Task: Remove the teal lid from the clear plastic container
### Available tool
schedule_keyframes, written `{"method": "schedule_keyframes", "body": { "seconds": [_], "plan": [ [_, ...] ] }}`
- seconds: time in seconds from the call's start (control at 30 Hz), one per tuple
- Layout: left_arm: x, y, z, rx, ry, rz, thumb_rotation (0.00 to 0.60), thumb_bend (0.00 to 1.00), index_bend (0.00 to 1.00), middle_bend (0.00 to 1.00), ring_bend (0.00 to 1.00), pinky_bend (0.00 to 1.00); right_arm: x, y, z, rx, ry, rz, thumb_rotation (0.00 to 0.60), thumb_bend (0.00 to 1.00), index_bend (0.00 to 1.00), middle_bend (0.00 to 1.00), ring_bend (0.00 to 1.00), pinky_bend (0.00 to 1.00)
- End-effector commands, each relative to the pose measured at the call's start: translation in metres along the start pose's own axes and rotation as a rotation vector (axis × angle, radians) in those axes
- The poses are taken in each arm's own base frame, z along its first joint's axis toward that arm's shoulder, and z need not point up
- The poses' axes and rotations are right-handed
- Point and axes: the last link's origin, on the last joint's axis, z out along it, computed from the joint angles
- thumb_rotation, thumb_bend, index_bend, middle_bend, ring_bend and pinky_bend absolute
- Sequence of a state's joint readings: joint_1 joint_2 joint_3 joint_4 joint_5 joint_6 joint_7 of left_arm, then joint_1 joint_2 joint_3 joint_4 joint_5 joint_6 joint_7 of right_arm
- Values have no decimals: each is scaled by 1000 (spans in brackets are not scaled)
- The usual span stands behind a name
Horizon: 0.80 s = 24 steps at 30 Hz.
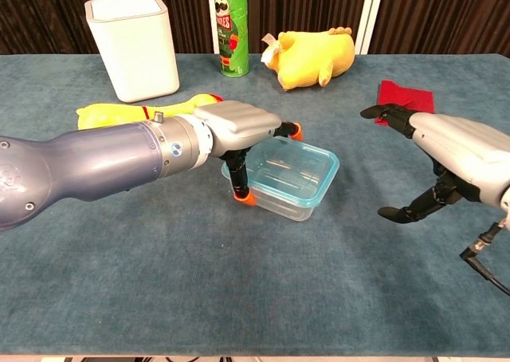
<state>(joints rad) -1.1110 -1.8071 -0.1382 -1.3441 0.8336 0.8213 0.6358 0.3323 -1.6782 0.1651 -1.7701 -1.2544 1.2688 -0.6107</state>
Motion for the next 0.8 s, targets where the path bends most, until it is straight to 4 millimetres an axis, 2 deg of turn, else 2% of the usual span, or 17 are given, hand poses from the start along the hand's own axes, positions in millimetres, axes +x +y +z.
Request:
{"method": "schedule_keyframes", "body": {
  "seconds": [0.03,0.8],
  "plan": [
    [0,2,1,3,2,-5,600,145,164,210,167,306,-1,-2,2,-5,3,0,600,275,0,0,0,0],
    [3,13,8,32,43,-41,600,145,168,203,167,303,-4,-15,10,-16,-2,43,600,274,0,0,0,0]
  ]
}}
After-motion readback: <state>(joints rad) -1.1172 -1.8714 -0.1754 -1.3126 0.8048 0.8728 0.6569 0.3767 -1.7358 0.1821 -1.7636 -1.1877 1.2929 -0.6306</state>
